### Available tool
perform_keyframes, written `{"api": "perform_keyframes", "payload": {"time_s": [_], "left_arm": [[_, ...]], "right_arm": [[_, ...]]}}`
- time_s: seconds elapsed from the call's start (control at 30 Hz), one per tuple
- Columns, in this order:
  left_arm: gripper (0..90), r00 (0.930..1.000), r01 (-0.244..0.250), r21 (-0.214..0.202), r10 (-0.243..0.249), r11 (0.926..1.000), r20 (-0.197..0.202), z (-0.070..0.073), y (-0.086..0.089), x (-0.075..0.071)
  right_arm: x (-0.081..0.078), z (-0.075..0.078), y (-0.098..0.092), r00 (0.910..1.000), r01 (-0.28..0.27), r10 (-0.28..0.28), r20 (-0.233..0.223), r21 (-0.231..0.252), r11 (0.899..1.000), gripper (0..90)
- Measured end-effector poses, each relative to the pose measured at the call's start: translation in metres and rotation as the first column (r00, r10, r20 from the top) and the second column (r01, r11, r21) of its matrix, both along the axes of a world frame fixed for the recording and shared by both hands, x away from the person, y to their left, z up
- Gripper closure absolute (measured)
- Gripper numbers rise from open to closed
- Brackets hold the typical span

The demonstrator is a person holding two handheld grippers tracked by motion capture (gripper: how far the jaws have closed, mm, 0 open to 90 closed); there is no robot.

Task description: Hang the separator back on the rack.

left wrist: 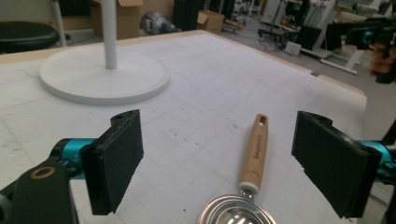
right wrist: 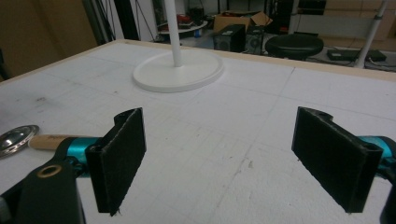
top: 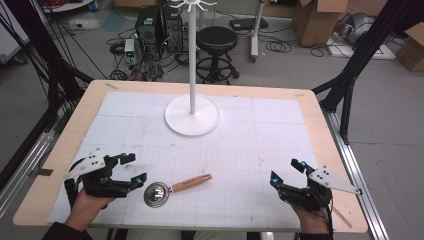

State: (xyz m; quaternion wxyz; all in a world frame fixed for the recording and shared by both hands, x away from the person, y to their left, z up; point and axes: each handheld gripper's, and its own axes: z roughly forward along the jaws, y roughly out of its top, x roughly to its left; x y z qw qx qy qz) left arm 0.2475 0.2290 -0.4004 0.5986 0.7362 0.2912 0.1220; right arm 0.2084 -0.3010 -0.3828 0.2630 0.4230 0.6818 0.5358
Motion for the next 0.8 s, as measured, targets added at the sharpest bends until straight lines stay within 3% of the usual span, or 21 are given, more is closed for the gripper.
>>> {"api": "perform_keyframes", "payload": {"time_s": [0.17, 0.27, 0.43, 0.5, 0.73, 0.8], "left_arm": [[21.8, 0.9979, 0.061, 0.057, -0.06, 0.9965, -0.024, 0.002, -0.021, 0.008], [21.9, 0.9934, 0.11, 0.093, -0.106, 0.9896, -0.044, 0.003, -0.038, 0.016], [24.4, 0.9754, 0.215, 0.157, -0.203, 0.964, -0.085, 0.003, -0.074, 0.025], [24.6, 0.9685, 0.245, 0.191, -0.231, 0.9505, -0.092, 0.003, -0.087, 0.028], [26.7, 0.957, 0.284, 0.25, -0.257, 0.9256, -0.134, -0.003, -0.115, 0.039], [29.1, 0.9519, 0.295, 0.28, -0.255, 0.9135, -0.169, -0.009, -0.121, 0.044]], "right_arm": [[0.003, -0.002, -0.001, 0.9999, 0.002, -0.002, -0.01, 0.002, 1.0, 16.0], [0.004, -0.002, -0.001, 0.9999, 0.004, -0.004, -0.015, 0.0, 1.0, 16.1], [0.005, -0.004, 0.0, 0.9996, 0.009, -0.009, -0.028, 0.001, 1.0, 16.1], [0.005, -0.004, 0.001, 0.9995, 0.007, -0.007, -0.032, 0.004, 1.0, 16.1], [0.006, -0.004, 0.0, 0.9994, 0.004, -0.004, -0.035, 0.008, 1.0, 16.1], [0.007, -0.005, 0.0, 0.9993, 0.006, -0.006, -0.037, 0.002, 1.0, 16.1]]}}
